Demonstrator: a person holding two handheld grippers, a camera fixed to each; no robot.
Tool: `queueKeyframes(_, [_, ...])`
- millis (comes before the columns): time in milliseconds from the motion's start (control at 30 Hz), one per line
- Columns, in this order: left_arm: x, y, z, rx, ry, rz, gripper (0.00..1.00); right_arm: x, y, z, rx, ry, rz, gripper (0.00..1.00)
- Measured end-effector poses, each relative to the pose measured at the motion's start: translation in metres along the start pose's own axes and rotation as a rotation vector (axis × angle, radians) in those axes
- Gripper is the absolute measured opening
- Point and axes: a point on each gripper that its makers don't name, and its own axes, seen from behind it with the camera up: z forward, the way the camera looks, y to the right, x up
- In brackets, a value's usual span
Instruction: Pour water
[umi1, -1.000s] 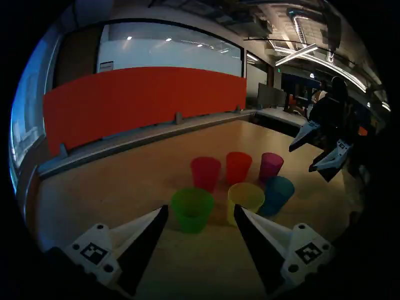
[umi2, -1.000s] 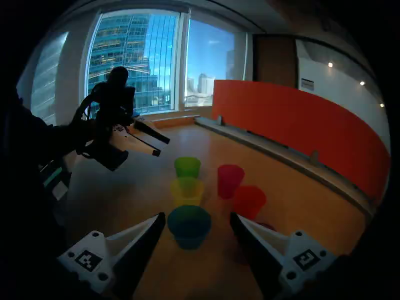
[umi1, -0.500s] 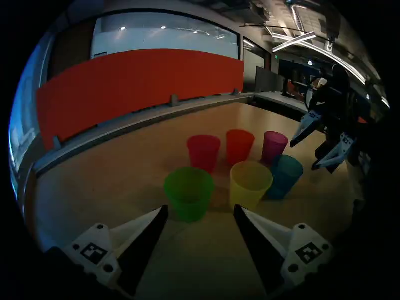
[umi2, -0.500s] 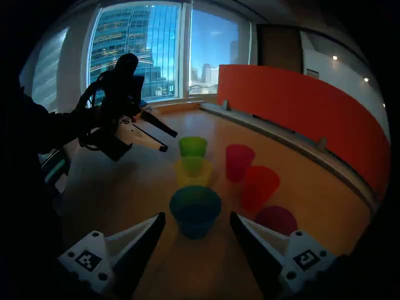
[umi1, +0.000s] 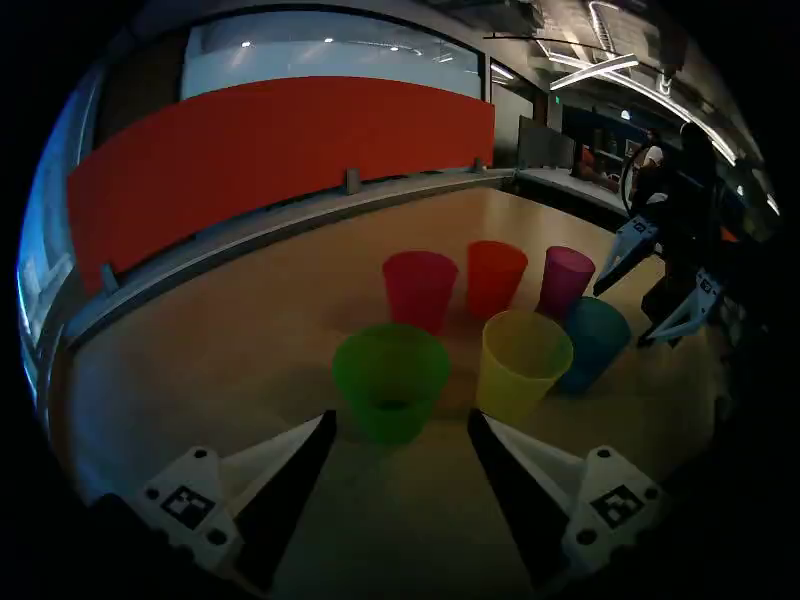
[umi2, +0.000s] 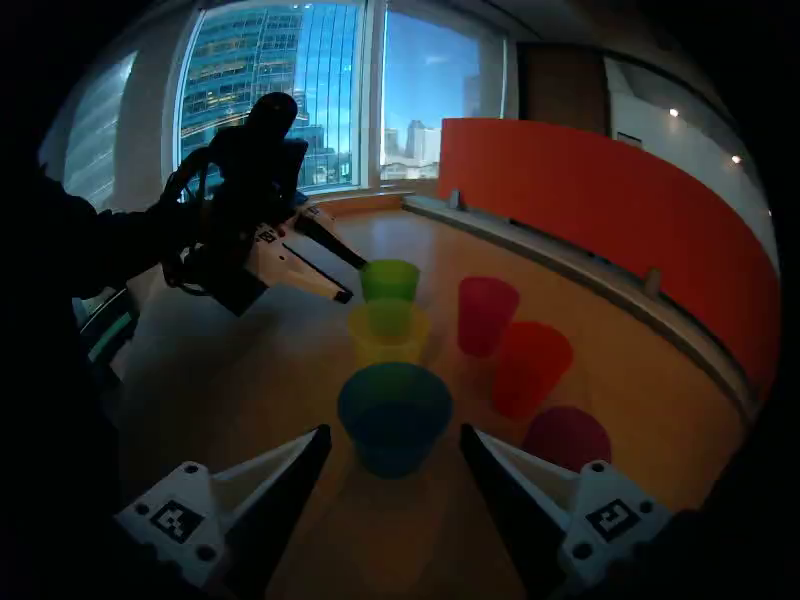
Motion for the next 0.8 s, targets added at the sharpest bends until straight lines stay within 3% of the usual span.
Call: queueKeyframes(800, [0.006, -0.006, 0.03, -0.027, -0.042, 0.014, 0.98, 0.0, -0.002, 0.031, 0.026, -0.021, -0.002, 1.0])
